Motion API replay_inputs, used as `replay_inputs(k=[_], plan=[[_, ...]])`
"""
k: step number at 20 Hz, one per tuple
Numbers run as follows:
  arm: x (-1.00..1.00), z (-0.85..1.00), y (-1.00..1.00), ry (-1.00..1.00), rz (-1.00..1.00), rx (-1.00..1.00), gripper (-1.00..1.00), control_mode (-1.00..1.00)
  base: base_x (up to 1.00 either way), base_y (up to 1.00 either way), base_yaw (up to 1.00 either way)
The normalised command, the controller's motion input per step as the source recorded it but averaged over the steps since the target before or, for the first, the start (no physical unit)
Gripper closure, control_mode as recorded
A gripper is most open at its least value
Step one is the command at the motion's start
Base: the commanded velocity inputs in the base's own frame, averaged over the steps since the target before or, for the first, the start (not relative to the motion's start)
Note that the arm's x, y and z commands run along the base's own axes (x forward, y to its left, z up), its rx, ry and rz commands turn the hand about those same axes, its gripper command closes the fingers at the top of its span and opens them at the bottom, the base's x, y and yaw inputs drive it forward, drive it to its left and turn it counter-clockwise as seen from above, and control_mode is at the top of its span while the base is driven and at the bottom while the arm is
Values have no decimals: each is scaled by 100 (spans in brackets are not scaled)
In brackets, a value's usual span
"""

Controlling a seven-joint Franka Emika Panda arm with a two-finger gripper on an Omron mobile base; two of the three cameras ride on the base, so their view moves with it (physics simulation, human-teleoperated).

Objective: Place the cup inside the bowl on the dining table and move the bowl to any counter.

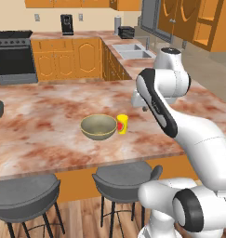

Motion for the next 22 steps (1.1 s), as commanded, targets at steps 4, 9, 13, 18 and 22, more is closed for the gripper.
replay_inputs(k=[4, 9, 13, 18, 22], plan=[[1, -9, 0, 0, 0, 0, -100, -100, 0, 0, 0], [2, -22, 0, 0, 0, 0, -100, -100, 0, 0, 0], [19, -13, 0, 0, 0, 0, -100, -100, 0, 0, 0], [31, -6, -6, 0, 0, 0, -100, -100, 0, 0, 0], [34, -1, -4, 0, 0, 0, -100, -100, 0, 0, 0]])
